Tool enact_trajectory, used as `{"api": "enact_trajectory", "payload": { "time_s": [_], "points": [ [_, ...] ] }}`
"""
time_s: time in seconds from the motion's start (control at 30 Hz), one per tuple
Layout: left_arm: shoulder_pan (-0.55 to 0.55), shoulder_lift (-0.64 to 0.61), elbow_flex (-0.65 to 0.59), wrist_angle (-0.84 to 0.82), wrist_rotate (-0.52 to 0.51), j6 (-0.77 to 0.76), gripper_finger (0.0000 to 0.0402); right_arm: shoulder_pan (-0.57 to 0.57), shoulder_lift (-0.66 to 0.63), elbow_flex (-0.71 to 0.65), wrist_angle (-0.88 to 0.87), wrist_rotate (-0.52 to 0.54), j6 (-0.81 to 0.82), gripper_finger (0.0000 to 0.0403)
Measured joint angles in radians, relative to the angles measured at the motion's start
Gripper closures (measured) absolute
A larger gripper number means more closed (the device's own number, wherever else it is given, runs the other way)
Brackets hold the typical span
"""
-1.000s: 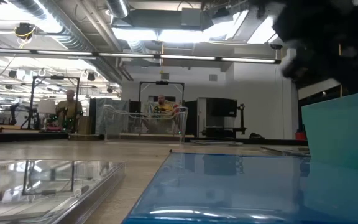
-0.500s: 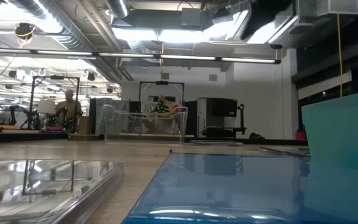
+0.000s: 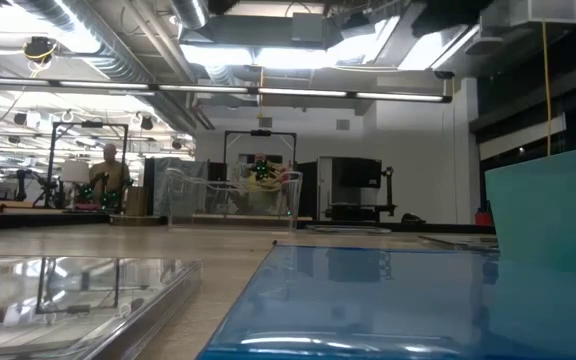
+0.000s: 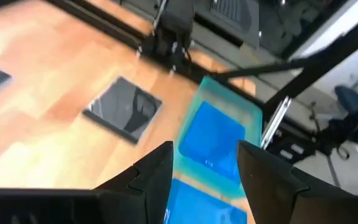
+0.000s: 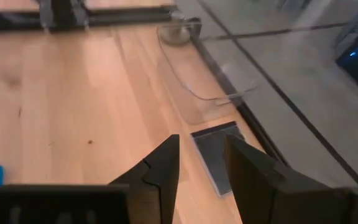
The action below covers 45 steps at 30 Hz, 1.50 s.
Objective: Pick & place jewel cases by type
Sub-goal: Put the blue cd case into the green bin
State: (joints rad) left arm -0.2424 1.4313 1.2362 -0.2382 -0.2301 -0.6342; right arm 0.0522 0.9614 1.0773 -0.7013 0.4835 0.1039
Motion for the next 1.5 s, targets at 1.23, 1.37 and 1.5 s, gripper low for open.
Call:
{"api": "enact_trajectory", "payload": {
  "time_s": [1.23,1.37,1.5],
  "points": [
    [-0.027,0.525,0.001,0.159,0.364,-0.177,0.04,-0.003,-0.355,-0.363,0.37,-0.208,-0.133,0.0394],
    [-0.038,0.546,0.001,0.162,0.381,-0.166,0.0401,-0.003,-0.355,-0.363,0.37,-0.208,-0.126,0.0392],
    [-0.04,0.578,0.0,0.157,0.399,-0.142,0.0401,-0.003,-0.352,-0.363,0.37,-0.207,-0.134,0.0382]
  ]
}}
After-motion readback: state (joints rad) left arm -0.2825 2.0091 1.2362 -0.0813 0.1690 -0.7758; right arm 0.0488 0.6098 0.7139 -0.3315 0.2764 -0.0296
